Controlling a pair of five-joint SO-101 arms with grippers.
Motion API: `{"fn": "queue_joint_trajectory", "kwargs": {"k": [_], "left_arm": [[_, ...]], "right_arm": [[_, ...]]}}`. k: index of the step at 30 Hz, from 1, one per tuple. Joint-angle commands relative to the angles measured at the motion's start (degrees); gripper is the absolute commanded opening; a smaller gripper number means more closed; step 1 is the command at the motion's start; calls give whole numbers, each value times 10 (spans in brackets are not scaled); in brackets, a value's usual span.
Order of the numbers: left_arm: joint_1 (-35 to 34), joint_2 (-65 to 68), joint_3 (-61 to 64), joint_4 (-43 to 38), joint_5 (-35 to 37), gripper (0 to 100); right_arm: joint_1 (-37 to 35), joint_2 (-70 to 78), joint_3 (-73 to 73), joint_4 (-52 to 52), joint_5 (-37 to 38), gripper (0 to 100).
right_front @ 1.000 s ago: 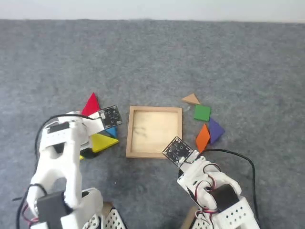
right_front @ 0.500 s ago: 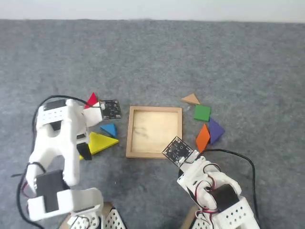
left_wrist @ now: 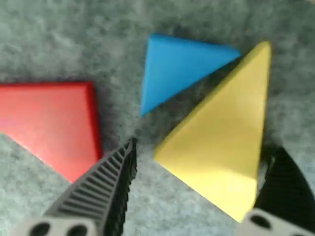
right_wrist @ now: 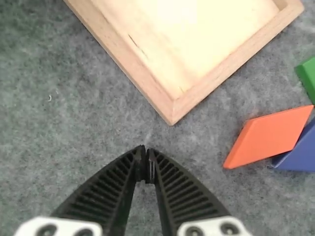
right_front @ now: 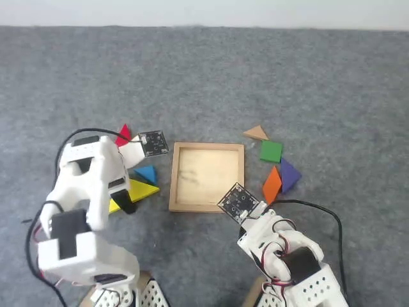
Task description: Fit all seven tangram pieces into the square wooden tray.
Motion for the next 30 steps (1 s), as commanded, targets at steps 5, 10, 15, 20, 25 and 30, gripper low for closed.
{"fn": "queue_joint_trajectory", "kwargs": {"k": [5, 10, 15, 20, 25, 30], "left_arm": [[0, 37, -65, 20, 25, 393], [-18, 40, -64, 21, 37, 378], [-20, 40, -57, 21, 39, 330], [-19, 38, -56, 22, 36, 328], [-19, 35, -55, 22, 35, 327], [-18, 34, -58, 44, 20, 297]], "right_arm": [[-1, -8, 10, 3, 1, 9], [-1, -8, 10, 3, 1, 9], [-1, -8, 10, 3, 1, 9], [-1, -8, 10, 3, 1, 9], [-1, -8, 10, 3, 1, 9], [-1, -8, 10, 3, 1, 9]]}}
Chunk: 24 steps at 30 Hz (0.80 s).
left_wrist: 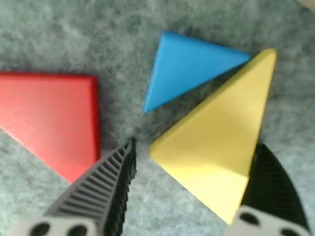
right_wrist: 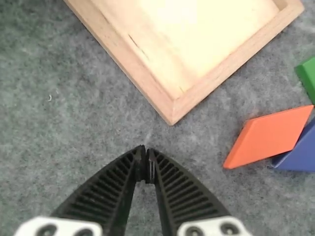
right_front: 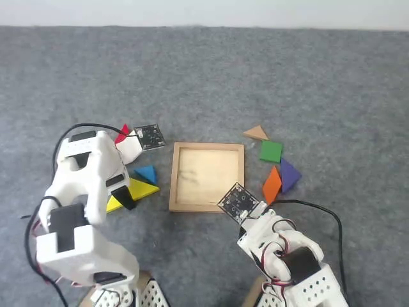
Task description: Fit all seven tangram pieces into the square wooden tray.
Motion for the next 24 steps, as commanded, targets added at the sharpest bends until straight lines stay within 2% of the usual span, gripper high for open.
{"fn": "queue_joint_trajectory", "kwargs": {"k": [1, 4, 18, 24], "left_arm": [[-10, -4, -14, 9, -18, 270], [-10, -4, -14, 10, -18, 216], [-13, -4, -15, 13, -20, 97], [-10, -4, -29, 75, -56, 55]], "right_arm": [[-1, -8, 10, 3, 1, 9], [-1, -8, 10, 3, 1, 9], [-1, -8, 10, 3, 1, 9], [-1, -8, 10, 3, 1, 9]]}}
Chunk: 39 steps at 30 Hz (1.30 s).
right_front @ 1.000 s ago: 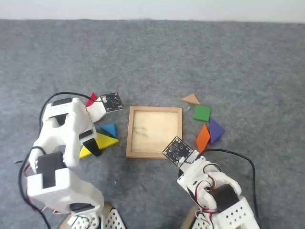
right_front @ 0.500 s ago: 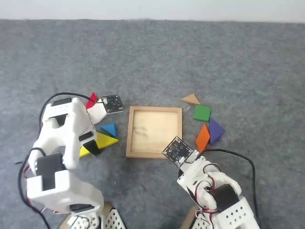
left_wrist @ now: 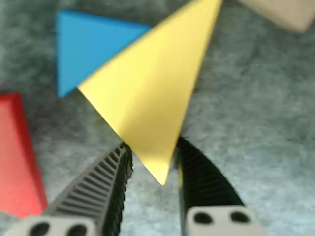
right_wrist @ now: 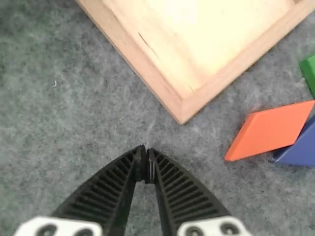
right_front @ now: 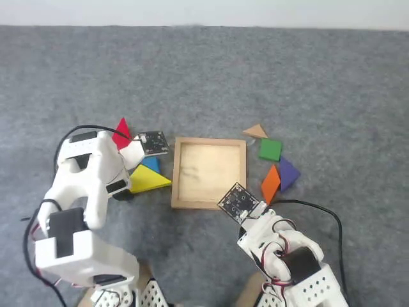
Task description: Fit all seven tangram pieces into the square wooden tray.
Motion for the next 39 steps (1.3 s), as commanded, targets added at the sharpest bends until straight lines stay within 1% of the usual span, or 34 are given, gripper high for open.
{"fn": "queue_joint_trajectory", "kwargs": {"k": [1, 5, 9, 12, 14, 16, 20, 24, 26, 29, 32, 35, 39], "left_arm": [[-12, 5, -39, 23, -33, 55], [-12, 5, -82, 91, -31, 58], [-12, 5, -142, 199, -34, 55], [-11, 5, -165, 252, -37, 45], [-11, 5, -167, 274, -57, 11], [-11, 5, -166, 288, -72, 12], [-11, 4, -170, 300, -74, 12], [17, 4, -205, 305, -72, 19], [28, 4, -233, 319, -76, 63], [31, 4, -273, 332, -100, 209], [31, 5, -285, 334, -129, 308], [47, 11, -283, 333, -142, 355], [82, 12, -272, 324, -142, 356]], "right_arm": [[-1, -8, 10, 3, 1, 9], [-1, -8, 10, 3, 1, 9], [-1, -8, 10, 3, 1, 9], [-1, -8, 10, 3, 1, 9], [-1, -8, 10, 3, 1, 9], [-1, -8, 10, 3, 1, 9], [-1, -8, 10, 3, 1, 9], [-1, -8, 10, 3, 1, 9], [-1, -8, 10, 3, 1, 9], [-1, -8, 10, 3, 1, 9], [-1, -8, 10, 3, 1, 9], [-1, -8, 10, 3, 1, 9], [-1, -8, 10, 3, 1, 9]]}}
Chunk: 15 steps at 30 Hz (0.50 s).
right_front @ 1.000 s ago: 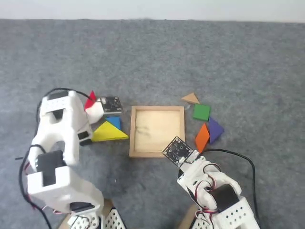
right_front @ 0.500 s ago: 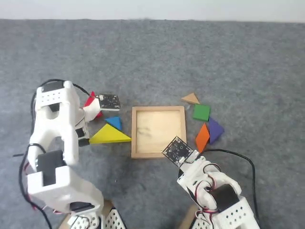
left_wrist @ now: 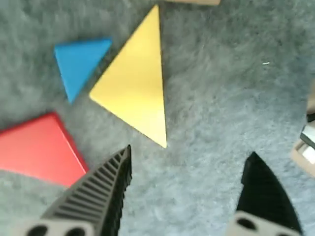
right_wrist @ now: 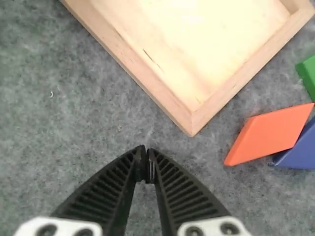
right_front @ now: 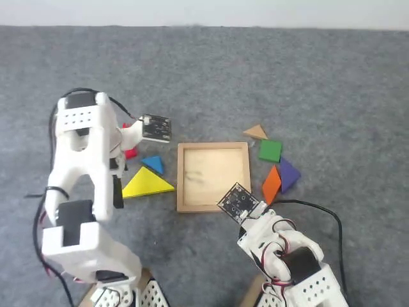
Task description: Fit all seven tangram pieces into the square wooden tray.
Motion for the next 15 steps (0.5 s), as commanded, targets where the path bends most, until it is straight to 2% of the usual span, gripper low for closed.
{"fn": "queue_joint_trajectory", "kwargs": {"k": [1, 4, 8, 11, 15], "left_arm": [[42, -3, -7, -11, -6, 356], [64, 25, 17, -75, 4, 356], [75, 111, 15, -147, 91, 356], [69, 160, -33, -137, 138, 356], [47, 179, -73, -119, 151, 356]], "right_arm": [[-1, -8, 10, 3, 1, 9], [-1, -8, 10, 3, 1, 9], [-1, -8, 10, 3, 1, 9], [-1, -8, 10, 3, 1, 9], [-1, -8, 10, 3, 1, 9]]}}
